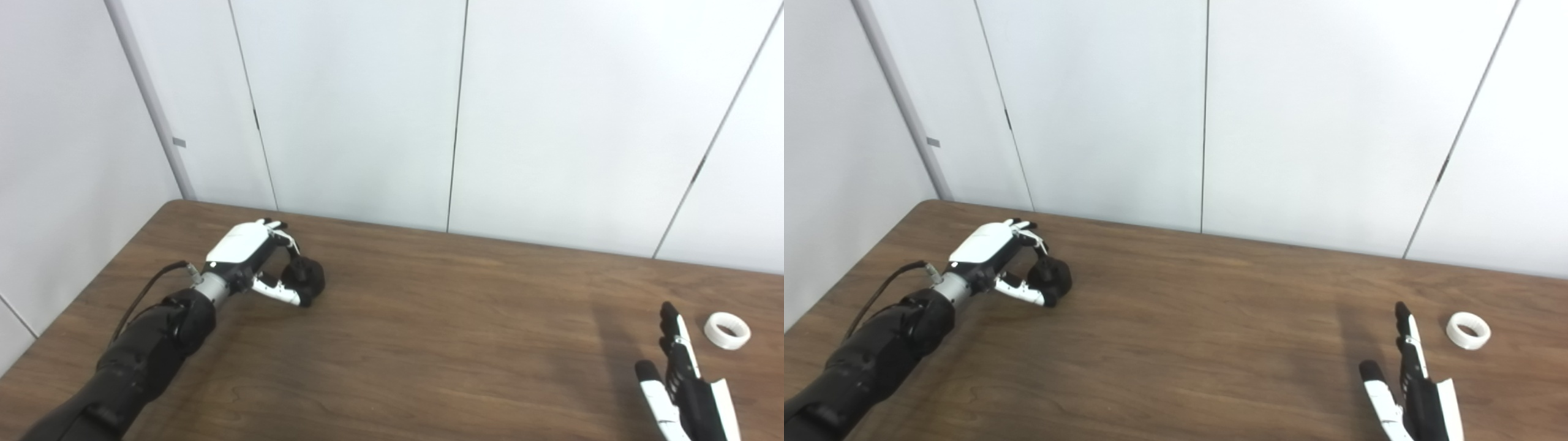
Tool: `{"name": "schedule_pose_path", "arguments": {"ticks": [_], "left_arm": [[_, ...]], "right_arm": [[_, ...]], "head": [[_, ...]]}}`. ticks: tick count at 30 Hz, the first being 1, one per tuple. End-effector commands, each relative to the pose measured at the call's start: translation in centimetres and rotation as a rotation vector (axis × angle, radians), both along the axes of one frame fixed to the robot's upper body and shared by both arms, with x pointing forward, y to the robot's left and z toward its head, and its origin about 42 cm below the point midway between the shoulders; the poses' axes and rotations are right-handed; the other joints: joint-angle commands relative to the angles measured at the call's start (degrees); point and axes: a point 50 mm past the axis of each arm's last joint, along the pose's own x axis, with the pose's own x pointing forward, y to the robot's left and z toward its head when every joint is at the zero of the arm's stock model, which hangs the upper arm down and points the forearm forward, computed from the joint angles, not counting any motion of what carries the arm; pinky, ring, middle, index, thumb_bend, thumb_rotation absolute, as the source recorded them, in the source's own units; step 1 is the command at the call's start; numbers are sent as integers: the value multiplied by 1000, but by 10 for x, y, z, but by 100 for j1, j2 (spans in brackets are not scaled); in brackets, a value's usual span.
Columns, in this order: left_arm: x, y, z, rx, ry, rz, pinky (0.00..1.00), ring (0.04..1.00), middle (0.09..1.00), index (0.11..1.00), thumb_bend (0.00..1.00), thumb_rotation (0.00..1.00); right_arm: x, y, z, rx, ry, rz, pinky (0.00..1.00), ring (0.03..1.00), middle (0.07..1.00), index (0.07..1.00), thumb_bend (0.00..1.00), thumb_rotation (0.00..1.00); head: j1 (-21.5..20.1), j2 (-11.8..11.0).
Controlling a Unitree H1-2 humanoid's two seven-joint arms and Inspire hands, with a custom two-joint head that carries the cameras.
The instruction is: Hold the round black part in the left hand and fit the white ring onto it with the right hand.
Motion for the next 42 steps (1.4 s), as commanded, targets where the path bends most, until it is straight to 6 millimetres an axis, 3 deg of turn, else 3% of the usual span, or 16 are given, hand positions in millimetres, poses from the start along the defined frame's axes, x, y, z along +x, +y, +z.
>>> {"name": "schedule_pose_path", "arguments": {"ticks": [1, 19, 26, 42], "left_arm": [[5, 0, 25, 45, -63, -33, 1000, 949, 731, 482, 524, 55], [-18, -48, 4, 42, -38, -194, 1000, 996, 784, 481, 524, 56], [-25, -82, -9, 5, -19, -277, 1000, 1000, 799, 480, 524, 56], [-27, -130, -17, -64, -8, -368, 1000, 1000, 835, 480, 525, 59]], "right_arm": [[-12, 1, -15, 10, 55, -19, 1000, 1000, 996, 979, 521, 875], [-11, 2, 11, -6, 3, -16, 999, 999, 985, 965, 501, 860], [-10, 2, 26, -19, -39, -15, 999, 999, 985, 967, 484, 852], [-15, 1, 44, -18, -75, -26, 1000, 1000, 999, 977, 431, 851]], "head": [[-12, 7], [-249, 152], [-473, 168], [-799, 247]]}}
